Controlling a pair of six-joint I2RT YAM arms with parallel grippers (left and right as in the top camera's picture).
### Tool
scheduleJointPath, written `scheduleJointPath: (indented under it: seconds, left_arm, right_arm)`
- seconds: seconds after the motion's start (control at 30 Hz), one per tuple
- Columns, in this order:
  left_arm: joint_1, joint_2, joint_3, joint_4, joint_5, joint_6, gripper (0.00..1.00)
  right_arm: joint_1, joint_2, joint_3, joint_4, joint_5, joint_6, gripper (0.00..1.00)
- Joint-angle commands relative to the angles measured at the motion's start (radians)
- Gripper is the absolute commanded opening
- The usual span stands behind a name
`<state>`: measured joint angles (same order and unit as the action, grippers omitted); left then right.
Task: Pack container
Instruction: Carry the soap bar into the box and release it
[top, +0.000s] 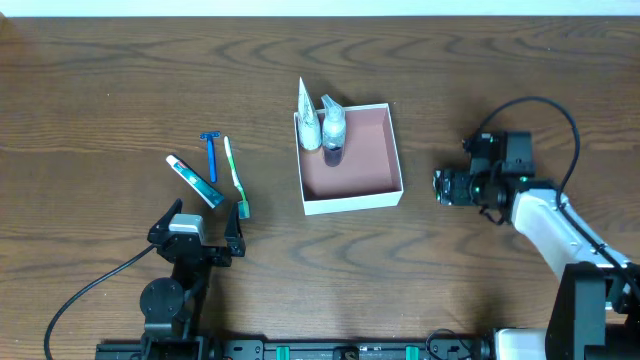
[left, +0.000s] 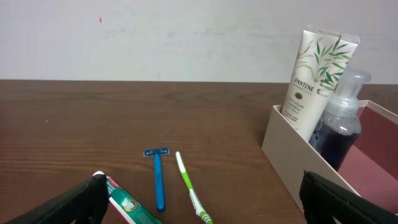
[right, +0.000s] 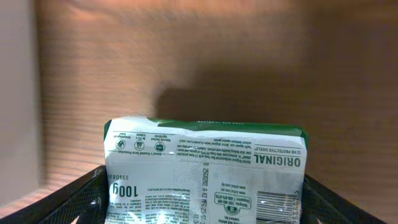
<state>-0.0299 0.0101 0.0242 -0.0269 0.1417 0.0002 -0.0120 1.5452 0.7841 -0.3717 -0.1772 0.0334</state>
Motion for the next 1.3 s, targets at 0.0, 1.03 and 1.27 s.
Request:
scheduleJointPath:
  seconds: [0.0, 1.03, 1.27]
  left_arm:
    - [-0.004, -0.006, -0.02, -0.029, -0.001, 0.0, 0.98]
    - [-0.004, -0.006, -0.02, -0.029, -0.001, 0.0, 0.98]
    - [-0.004, -0.006, -0.02, -0.029, -0.001, 0.0, 0.98]
  right_arm:
    - [-0.006, -0.001, 0.117, -0.044, -0.078, -0.005, 0.82]
    - [0.352, 0.069, 0.444, -0.029, -0.074, 0.13, 0.84]
    - [0.389, 0.199, 0.444, 0.071, -0.074, 0.209, 0.84]
